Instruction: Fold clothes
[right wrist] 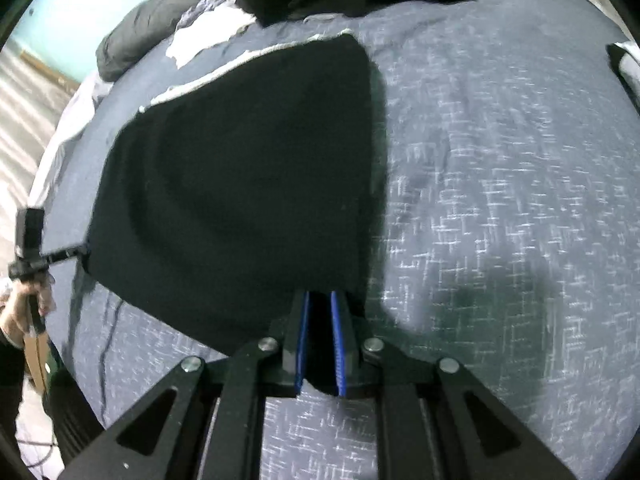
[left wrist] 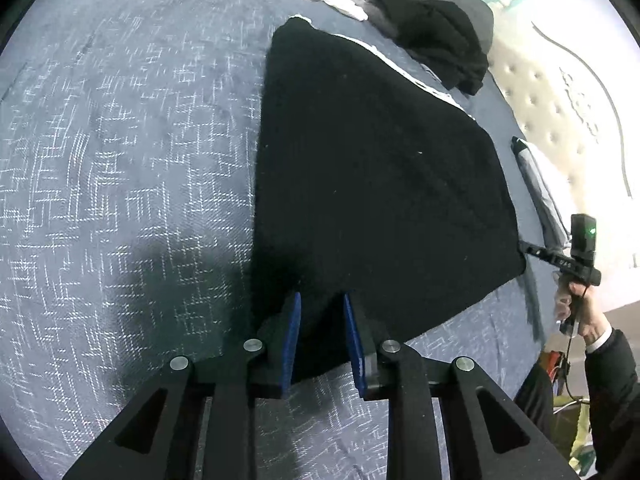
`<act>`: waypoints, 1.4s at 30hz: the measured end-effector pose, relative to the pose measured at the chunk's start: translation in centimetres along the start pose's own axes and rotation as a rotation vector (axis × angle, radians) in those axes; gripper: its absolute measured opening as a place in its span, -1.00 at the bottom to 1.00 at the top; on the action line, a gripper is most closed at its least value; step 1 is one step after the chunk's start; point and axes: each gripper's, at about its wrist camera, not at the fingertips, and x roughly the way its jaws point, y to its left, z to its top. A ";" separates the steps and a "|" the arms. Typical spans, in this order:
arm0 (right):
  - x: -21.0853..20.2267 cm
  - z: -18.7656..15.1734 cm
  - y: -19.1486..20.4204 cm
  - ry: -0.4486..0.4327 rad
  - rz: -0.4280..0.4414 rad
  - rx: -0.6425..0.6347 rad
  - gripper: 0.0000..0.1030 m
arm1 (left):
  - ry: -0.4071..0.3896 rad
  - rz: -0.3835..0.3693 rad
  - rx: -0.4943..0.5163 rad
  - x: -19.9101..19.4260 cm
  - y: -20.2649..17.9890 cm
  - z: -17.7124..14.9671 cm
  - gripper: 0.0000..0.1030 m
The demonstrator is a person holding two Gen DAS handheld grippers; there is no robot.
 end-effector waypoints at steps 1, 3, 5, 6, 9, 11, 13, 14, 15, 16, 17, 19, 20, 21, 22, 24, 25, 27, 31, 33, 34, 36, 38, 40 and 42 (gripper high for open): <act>-0.2 0.3 0.4 -0.010 0.013 -0.003 -0.79 | 0.002 0.004 0.003 0.1 -0.1 0.0 -0.53; -0.1 1.0 1.8 -0.023 0.042 -0.019 -0.79 | 0.005 0.011 0.006 0.3 -0.2 0.1 -0.53; 1.3 2.4 4.3 -0.018 0.074 -0.058 -0.79 | 0.008 0.018 0.005 0.3 -0.3 0.1 -0.53; 2.0 3.0 5.6 -0.016 0.090 -0.078 -0.79 | 0.009 0.021 0.006 0.4 -0.4 0.1 -0.53; 4.2 4.8 9.1 0.001 0.139 -0.125 -0.79 | 0.008 0.028 0.007 0.4 -0.6 0.2 -0.53; 6.1 5.4 12.2 0.027 0.176 -0.174 -0.79 | 0.008 0.029 0.008 0.4 -0.6 0.1 -0.51; 7.8 5.8 14.4 0.051 0.194 -0.214 -0.79 | 0.010 0.026 0.009 0.5 -0.6 0.2 -0.48; 8.7 5.9 15.4 0.071 0.197 -0.229 -0.79 | 0.010 0.024 0.009 0.6 -0.6 0.2 -0.46; 9.5 6.2 16.0 0.081 0.190 -0.238 -0.79 | 0.011 0.022 0.009 0.7 -0.6 0.2 -0.46; 10.1 6.5 16.4 0.084 0.179 -0.246 -0.79 | 0.011 0.020 0.009 0.8 -0.7 0.3 -0.46; 10.7 6.8 16.9 0.088 0.167 -0.253 -0.79 | 0.011 0.018 0.009 0.9 -0.7 0.4 -0.46; 11.6 7.3 16.7 0.089 0.108 -0.259 -0.79 | 0.010 0.012 0.009 0.9 -0.7 0.3 -0.46; 11.6 7.7 16.0 0.078 0.071 -0.248 -0.80 | 0.009 0.008 0.008 0.8 -0.6 0.1 -0.46; 11.4 8.0 15.3 0.064 0.041 -0.230 -0.81 | 0.009 0.005 0.008 0.7 -0.5 0.0 -0.46; 11.2 8.4 14.1 0.052 0.013 -0.198 -0.87 | 0.009 0.002 0.009 0.7 -0.4 0.0 -0.46; 10.3 8.8 11.9 0.034 -0.010 -0.138 -0.94 | 0.008 -0.002 0.010 0.8 -0.4 -0.1 -0.46; 9.9 9.0 10.8 0.026 -0.018 -0.110 -0.97 | 0.007 -0.004 0.010 0.9 -0.4 -0.1 -0.46; 8.9 9.1 9.9 0.003 -0.034 -0.096 -0.97 | 0.007 -0.003 0.009 0.9 -0.4 0.0 -0.46; 7.1 9.0 8.8 -0.064 -0.018 -0.029 -0.90 | 0.006 -0.001 0.009 0.6 -0.5 -0.1 -0.46; 7.4 8.7 8.8 -0.041 0.035 -0.013 -0.90 | 0.004 0.003 0.005 0.5 -0.5 -0.1 -0.46; 7.7 8.4 9.0 -0.022 0.044 -0.028 -0.90 | 0.003 0.005 0.003 0.4 -0.5 -0.1 -0.46; 8.3 8.0 9.4 0.011 0.031 -0.067 -0.90 | 0.001 0.008 -0.001 0.2 -0.6 -0.1 -0.46; 8.5 7.6 9.4 0.024 -0.018 -0.089 -0.89 | -0.001 0.012 -0.005 0.0 -0.7 -0.1 -0.43; 7.8 7.3 8.7 0.004 -0.054 -0.062 -0.90 | -0.003 0.016 -0.009 -0.2 -0.7 -0.2 -0.36; 6.4 7.2 7.9 -0.034 -0.062 -0.033 -0.89 | -0.013 0.016 -0.014 -0.7 -0.7 -0.4 -0.24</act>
